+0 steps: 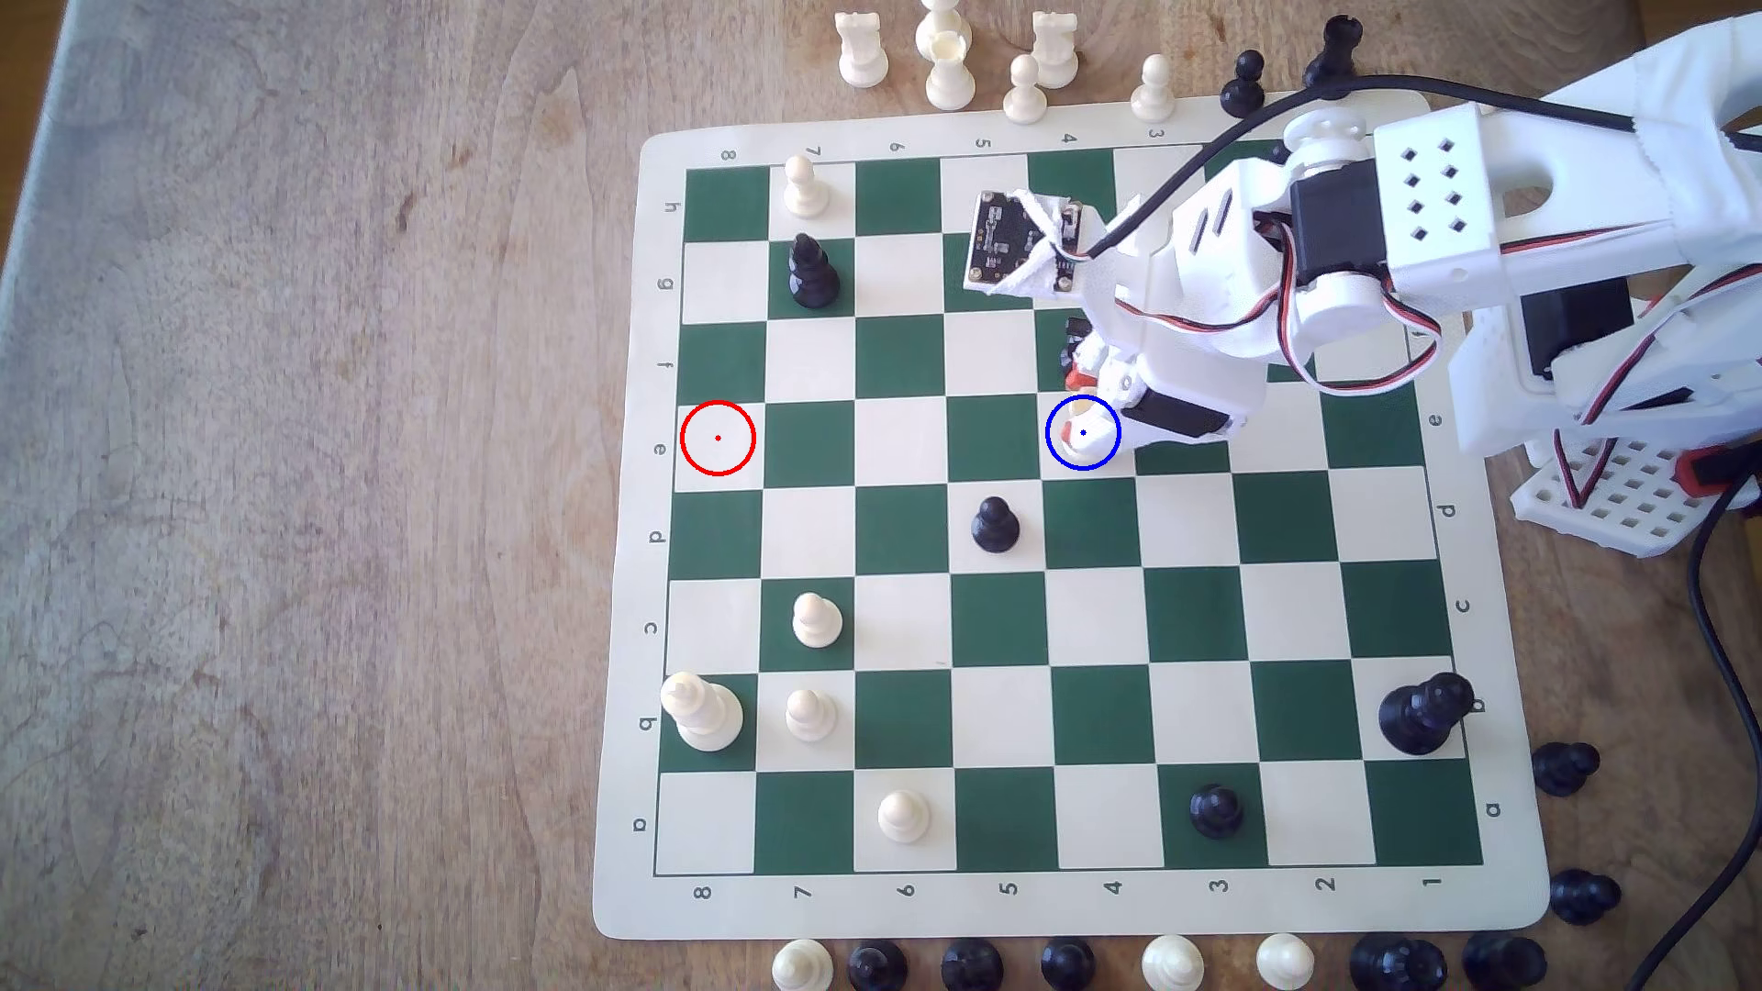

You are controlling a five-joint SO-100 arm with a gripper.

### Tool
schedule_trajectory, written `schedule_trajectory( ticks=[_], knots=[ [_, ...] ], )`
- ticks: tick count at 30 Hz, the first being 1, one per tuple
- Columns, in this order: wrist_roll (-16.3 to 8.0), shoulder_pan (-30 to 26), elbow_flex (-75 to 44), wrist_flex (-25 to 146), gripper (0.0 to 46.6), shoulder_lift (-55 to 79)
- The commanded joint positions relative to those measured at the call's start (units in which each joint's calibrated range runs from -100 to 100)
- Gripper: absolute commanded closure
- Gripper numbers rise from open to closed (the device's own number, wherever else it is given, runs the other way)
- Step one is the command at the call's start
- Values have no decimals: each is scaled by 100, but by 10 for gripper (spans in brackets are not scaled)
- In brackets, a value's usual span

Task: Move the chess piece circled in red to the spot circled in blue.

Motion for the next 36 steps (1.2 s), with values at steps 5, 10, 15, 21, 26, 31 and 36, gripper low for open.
schedule_trajectory(
  ticks=[5, 10, 15, 21, 26, 31, 36],
  knots=[
    [44, 80, -84, -127, 464, -210],
    [49, 80, -11, -201, 464, -142],
    [49, 72, 152, -299, 464, -117],
    [44, 49, 197, -455, 451, -15],
    [44, 64, 197, -414, 396, 2],
    [54, 64, 206, -365, 383, 2],
    [34, 111, 206, -356, 312, -100]
  ],
)
